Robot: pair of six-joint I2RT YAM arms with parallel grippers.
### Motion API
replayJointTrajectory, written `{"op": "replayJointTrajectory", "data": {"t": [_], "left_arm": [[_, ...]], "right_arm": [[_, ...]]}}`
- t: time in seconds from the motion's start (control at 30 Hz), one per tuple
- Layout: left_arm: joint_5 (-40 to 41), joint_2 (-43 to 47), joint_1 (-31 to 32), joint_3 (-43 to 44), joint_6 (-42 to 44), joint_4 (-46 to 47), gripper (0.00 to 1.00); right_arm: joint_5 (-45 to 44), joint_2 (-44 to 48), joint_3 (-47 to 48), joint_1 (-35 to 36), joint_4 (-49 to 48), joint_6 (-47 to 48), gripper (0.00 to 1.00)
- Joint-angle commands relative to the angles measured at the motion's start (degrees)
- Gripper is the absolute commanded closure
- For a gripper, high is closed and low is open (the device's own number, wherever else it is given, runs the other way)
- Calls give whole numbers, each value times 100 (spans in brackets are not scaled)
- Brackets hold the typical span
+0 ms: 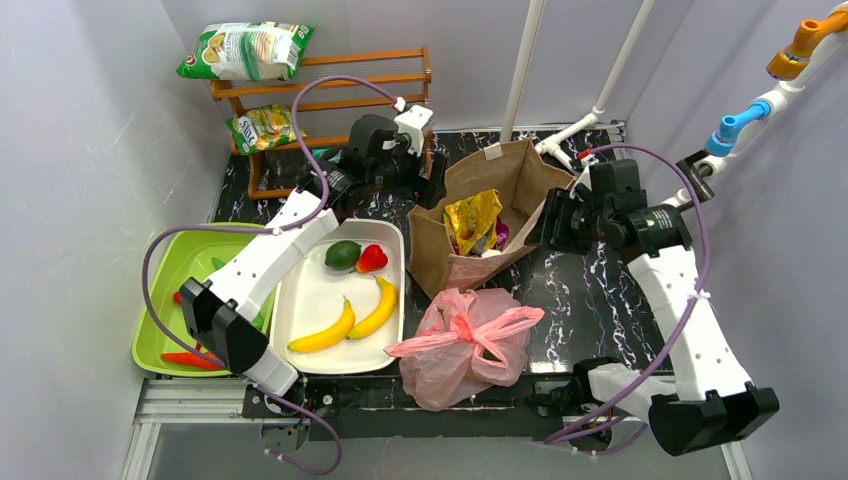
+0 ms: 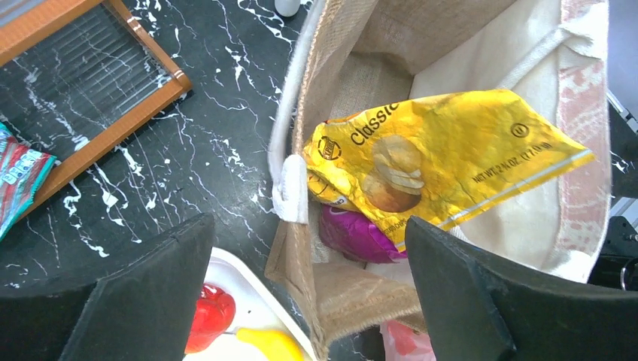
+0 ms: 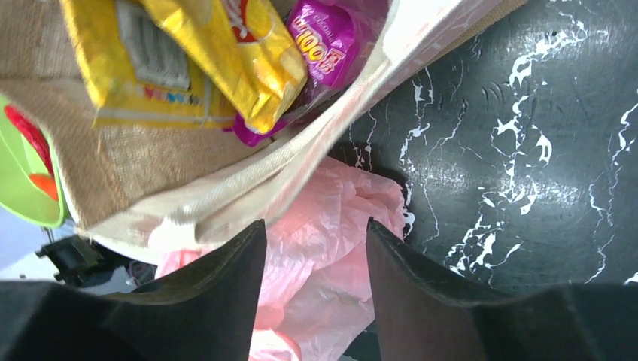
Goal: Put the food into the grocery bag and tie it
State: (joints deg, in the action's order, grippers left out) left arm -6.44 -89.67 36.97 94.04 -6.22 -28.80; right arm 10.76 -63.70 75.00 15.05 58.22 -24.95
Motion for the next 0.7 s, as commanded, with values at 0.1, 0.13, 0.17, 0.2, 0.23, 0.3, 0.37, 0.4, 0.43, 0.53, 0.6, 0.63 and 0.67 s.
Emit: {"op": "replayJointTrajectory", "data": {"t": [0.1, 0.13, 0.17, 0.2, 0.23, 0.3, 0.37, 0.4, 0.43, 0.53, 0.6, 0.63, 0.67], "left_arm": [[284, 610, -14, -224, 61, -105, 2], [326, 648, -14, -242, 52, -115, 2], [346, 692, -16, -263, 43, -117, 2], [367, 727, -15, -287, 42, -127, 2], [385, 753, -21, -316, 32, -140, 2], [397, 819, -13, -384, 8, -154, 2], [398, 889, -11, -482, -19, -151, 2], [402, 916, -13, -535, -38, -152, 2], [412, 948, -16, -581, -57, -150, 2], [420, 1022, -19, -662, -88, -157, 2], [435, 1064, -13, -691, -90, -173, 2], [452, 1085, -15, -699, -86, -189, 2], [486, 1115, -19, -722, -82, -198, 2]], "right_arm": [[789, 1051, 170, 131, -453, 1282, 25], [841, 1156, 171, 196, -512, 1362, 24], [895, 1252, 166, 271, -562, 1463, 22], [921, 1338, 147, 382, -598, 1556, 21], [923, 1410, 109, 509, -642, 1633, 20], [835, 1512, 5, 825, -674, 1789, 19], [674, 1541, -85, 1222, -625, 1962, 18], [566, 1548, -143, 1449, -627, 2042, 17], [466, 1558, -212, 1698, -673, 2137, 17], [144, 1610, -391, 2354, -866, 2399, 16], [49, 1616, -476, 2688, -921, 2643, 15], [-29, 1611, -508, 2847, -944, 2801, 15], [-116, 1603, -546, 3023, -958, 2942, 14]]}}
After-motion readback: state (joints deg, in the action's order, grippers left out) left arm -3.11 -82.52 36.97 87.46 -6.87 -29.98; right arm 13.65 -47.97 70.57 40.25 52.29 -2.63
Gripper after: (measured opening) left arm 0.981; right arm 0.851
